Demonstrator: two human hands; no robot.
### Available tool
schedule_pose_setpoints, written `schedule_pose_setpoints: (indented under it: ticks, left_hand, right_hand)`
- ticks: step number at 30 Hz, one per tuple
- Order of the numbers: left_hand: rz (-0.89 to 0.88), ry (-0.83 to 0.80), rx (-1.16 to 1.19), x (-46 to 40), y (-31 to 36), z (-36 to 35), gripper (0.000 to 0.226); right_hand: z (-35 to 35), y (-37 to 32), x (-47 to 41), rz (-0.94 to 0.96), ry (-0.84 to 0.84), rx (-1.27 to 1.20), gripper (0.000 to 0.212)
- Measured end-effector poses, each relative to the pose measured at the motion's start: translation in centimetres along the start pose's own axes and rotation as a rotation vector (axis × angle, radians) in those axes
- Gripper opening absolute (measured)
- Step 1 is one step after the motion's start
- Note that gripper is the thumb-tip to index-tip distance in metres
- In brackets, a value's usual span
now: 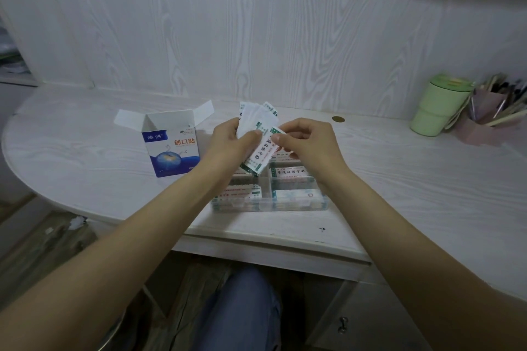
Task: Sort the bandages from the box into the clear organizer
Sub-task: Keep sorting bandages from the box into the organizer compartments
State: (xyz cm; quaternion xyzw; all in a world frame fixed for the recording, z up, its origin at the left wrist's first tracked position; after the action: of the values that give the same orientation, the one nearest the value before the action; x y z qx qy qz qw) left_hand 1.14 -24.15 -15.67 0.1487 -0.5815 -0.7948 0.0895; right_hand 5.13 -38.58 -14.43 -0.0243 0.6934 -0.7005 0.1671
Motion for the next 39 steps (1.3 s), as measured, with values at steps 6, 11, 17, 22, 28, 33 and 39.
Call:
schedule_pose_setpoints:
  ticks: [6,11,17,22,28,33,39]
  left_hand:
    - [-0.015,0.048,0.014,0.0,0.1,-0.1,0.032]
    - [0.015,0.02,-0.005,0.1,0.2,-0.2,0.018]
    - [0.008,0.059,-0.019,0.1,0.1,0.1,0.032]
    - [0.017,0.041,0.011,0.2,0.2,0.0,0.031]
    - [0.024,0.039,0.001,0.0,0.2,0.1,0.028]
    - [0.025,0.024,0.03,0.1,0.5,-0.2,0.037]
    - [0.032,0.015,0.067,0.1,0.5,-0.3,0.035]
  right_hand:
    - [-0.6,0.4,0.4,-0.005,0.073,-0.019,0.005]
    - [-0.4,0.4,0.5,-0.007,0.155,-0.038,0.015]
    - [-0.5,0.7,0.6,-0.041,0.106,-0.124,0.01]
    - [-0.6,0.7,0.7,-0.033,0.105,-0.095,0.013]
    - [-0.3,0.6,0.8,-0.049,0.096,-0.099,0.015]
    - [-0.2,0.5,0.7,-0.069,0.079,-0.079,0.015]
    - [0.7,0.6,0.3,-0.11,0.043,-0.075,0.017]
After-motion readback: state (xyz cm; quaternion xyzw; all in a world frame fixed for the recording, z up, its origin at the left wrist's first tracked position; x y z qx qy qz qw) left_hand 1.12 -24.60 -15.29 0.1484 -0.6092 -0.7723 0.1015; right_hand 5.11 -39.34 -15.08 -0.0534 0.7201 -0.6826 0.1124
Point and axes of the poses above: each hand's wrist, its own x-axis away from the middle knuckle, its own z-axis out of the back of the hand, y = z × x, the point moved 2 cm from there along -x, towards the middle knuckle, and after that the axes turned 11 degrees about -x, right-handed, at the moved point
